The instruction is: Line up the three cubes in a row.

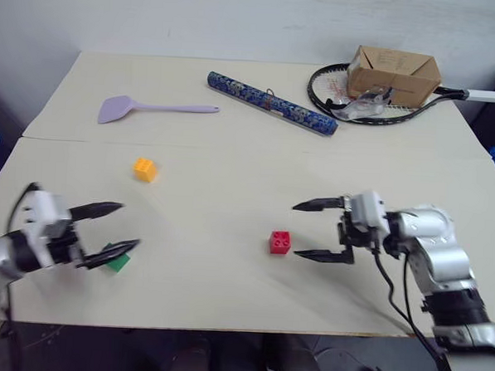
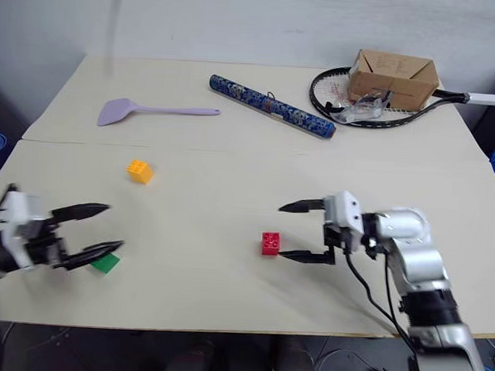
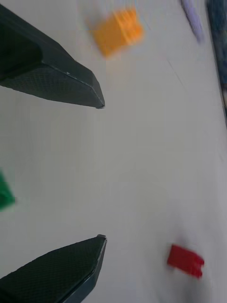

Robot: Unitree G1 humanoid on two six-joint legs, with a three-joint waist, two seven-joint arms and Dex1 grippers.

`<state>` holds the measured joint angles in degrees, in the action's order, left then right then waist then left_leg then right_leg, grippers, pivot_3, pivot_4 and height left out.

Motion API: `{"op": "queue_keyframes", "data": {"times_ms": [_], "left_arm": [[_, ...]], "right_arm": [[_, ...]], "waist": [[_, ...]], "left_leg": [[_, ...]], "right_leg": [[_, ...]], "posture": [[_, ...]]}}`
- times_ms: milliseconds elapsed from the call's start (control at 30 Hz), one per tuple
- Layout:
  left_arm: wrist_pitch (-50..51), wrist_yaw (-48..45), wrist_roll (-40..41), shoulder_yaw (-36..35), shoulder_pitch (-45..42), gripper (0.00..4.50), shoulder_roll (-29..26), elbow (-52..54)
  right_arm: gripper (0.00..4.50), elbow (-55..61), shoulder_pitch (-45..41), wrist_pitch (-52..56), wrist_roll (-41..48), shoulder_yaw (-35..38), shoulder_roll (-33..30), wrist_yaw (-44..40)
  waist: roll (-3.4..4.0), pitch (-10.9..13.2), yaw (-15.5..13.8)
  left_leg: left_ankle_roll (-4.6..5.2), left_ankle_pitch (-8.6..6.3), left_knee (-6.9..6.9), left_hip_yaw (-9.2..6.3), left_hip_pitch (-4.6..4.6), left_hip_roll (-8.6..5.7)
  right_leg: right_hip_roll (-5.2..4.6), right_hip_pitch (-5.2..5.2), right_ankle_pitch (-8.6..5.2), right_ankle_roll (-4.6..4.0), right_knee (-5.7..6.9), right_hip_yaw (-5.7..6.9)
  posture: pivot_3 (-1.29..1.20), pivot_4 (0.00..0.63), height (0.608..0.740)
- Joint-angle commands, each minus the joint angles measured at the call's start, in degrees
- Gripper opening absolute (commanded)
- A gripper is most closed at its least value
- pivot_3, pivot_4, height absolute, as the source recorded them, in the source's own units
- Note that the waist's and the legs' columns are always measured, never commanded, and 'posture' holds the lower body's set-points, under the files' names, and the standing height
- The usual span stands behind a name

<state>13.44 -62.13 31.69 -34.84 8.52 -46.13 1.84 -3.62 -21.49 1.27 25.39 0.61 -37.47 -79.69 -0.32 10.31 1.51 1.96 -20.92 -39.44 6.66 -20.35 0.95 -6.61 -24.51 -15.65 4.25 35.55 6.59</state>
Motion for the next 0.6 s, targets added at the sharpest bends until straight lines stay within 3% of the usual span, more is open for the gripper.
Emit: {"op": "queue_keyframes", "data": {"times_ms": [33,133,233,533,600], "left_arm": [[2.2,1.0,2.6,-10.0,5.2,4.50,-0.5,-3.9],[0.8,1.0,1.5,-14.6,9.5,4.50,-0.6,-8.3],[0.1,0.2,0.3,-16.1,14.3,4.50,0.0,-11.0],[6.7,-3.1,5.7,-11.0,19.1,4.50,2.2,3.2],[5.6,0.1,5.1,-8.6,16.7,4.50,4.2,6.2]], "right_arm": [[4.47,4.7,4.4,-2.0,4.5,6.1,0.0,1.9],[4.47,6.2,9.8,-6.9,5.3,7.9,1.3,0.7],[4.47,6.6,14.5,-5.2,6.9,9.0,1.6,1.8],[4.47,11.5,14.6,-7.3,8.2,6.1,3.4,1.6],[4.47,13.0,13.9,-8.4,8.2,3.2,4.5,-0.7]], "waist": [[0.00,0.0,0.0],[0.00,0.0,0.0],[-0.04,0.0,0.0],[-0.05,0.0,-0.4],[-0.03,0.0,-0.3]], "left_leg": [[0.00,0.00,0.00,0.00,0.02,0.00],[-0.02,-0.03,0.09,0.00,0.06,0.01],[-0.07,-0.08,0.23,0.01,0.16,0.01],[-0.39,-0.33,0.24,-0.01,0.17,0.00],[-0.38,-0.33,0.25,0.00,0.17,0.00]], "right_leg": [[0.00,0.01,0.00,0.00,0.00,-0.01],[-0.01,0.01,-0.01,-0.02,-0.04,-0.02],[-0.01,0.05,-0.03,-0.05,-0.17,-0.04],[-0.11,-0.02,-0.06,-0.13,-0.19,-0.08],[-0.11,-0.02,-0.07,-0.13,-0.21,-0.09]], "posture": [[0.00,0.150,0.740],[0.00,0.150,0.740],[0.00,0.150,0.740],[0.00,0.150,0.740],[0.00,0.150,0.740]]}}
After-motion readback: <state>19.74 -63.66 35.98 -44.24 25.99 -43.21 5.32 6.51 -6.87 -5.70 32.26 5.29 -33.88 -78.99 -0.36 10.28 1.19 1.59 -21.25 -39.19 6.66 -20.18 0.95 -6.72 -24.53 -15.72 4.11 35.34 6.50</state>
